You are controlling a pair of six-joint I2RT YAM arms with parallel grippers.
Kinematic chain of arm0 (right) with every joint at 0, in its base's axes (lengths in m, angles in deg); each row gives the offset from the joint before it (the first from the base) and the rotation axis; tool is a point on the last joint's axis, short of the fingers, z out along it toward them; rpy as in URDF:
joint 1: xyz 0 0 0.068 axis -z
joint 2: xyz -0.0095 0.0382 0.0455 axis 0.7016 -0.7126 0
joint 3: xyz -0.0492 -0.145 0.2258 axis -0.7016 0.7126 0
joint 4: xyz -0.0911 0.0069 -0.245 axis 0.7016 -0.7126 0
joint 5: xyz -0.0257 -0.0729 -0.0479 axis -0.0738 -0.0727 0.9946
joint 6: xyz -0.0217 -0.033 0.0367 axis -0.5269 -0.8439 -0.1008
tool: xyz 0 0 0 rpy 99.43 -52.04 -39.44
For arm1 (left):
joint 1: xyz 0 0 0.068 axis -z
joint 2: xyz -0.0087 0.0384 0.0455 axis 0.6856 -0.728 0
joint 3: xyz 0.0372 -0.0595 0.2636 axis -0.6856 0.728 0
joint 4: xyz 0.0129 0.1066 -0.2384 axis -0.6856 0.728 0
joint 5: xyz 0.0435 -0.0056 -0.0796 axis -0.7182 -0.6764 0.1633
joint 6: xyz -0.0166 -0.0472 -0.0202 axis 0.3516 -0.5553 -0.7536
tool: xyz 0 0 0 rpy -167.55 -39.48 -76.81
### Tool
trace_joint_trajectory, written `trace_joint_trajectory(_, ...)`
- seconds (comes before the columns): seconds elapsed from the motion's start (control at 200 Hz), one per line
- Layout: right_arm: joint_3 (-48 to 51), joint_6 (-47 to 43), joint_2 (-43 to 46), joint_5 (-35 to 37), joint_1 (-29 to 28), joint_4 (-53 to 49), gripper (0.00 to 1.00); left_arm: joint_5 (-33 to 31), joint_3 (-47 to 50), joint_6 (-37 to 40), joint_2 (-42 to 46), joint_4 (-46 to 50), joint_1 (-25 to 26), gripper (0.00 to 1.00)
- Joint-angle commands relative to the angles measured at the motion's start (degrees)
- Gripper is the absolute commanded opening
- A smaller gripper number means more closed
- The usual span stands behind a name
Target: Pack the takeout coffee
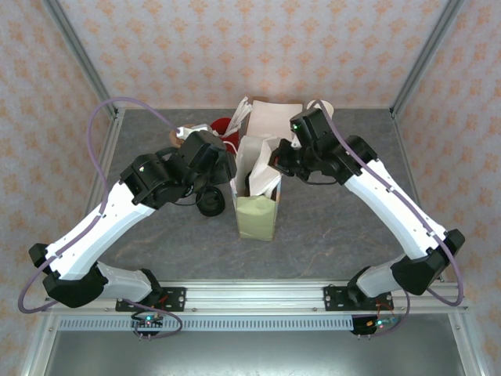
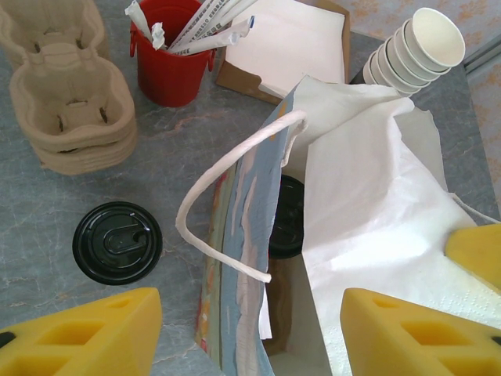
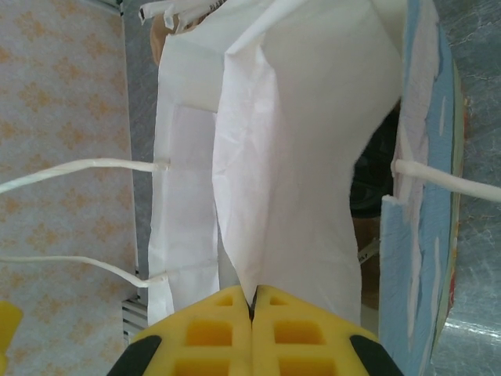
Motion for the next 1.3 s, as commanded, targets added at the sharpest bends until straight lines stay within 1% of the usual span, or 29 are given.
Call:
trace_joint_trajectory(0.0,0.61,-1.86,-0.69,2.44,-1.47,0.82,0.00,-1.17,0.59,0.01,1.41,-0.93,-0.42,0.63)
trace_joint_trajectory(0.16,0.65,-3.16,-1.90,3.47,-3.34,-0.07,0.00,-1.00,0.89,0.03,1.35,-0.97,-0.53,0.63)
trace_joint_trajectory(0.27,1.55,-3.06,-1.88,3.72,-3.83,0.16,0.03,-0.93,1.17,-0.07,1.47,-1.05,-0.58,0.63)
trace_joint_trajectory(0.36,1.23,-3.15,-1.67,3.88,-3.94,0.49,0.15,-0.84,1.41,-0.10,1.52,-1.19,-0.59,0.63)
trace_joint_trajectory(0.5,-2.10,-3.63,-2.19,4.33,-3.93,-0.55,0.34,-0.93,1.52,0.00,1.71,-1.28,-0.66,0.64)
trace_joint_trajectory(0.586,-4.67,-4.24,-3.13,3.84,-3.93,-1.54,0.40,-0.91,1.61,0.07,1.77,-1.40,-0.75,0.64)
trace_joint_trajectory(0.701,-8.65,-5.35,-4.49,4.18,-3.93,-3.27,0.42,-0.71,1.53,0.18,1.71,-1.53,-0.88,0.64)
trace_joint_trajectory(0.946,-14.58,-6.84,-6.17,3.93,-3.94,-3.54,0.41,-0.78,0.74,0.95,1.67,-1.54,-1.39,0.64)
trace_joint_trajectory(1.086,-20.16,-9.01,-8.04,3.83,-3.93,-5.46,0.41,-0.62,-0.69,1.99,1.24,-1.85,-1.81,0.64)
trace_joint_trajectory(1.166,-24.58,-10.52,-9.09,5.45,-3.93,-7.69,0.41,0.31,-3.44,2.56,0.34,-1.49,-2.39,0.65)
trace_joint_trajectory(1.296,-30.76,-13.89,-9.12,9.00,-3.93,-8.70,0.44,0.36,-12.13,4.86,-2.08,-0.02,-3.04,0.68)
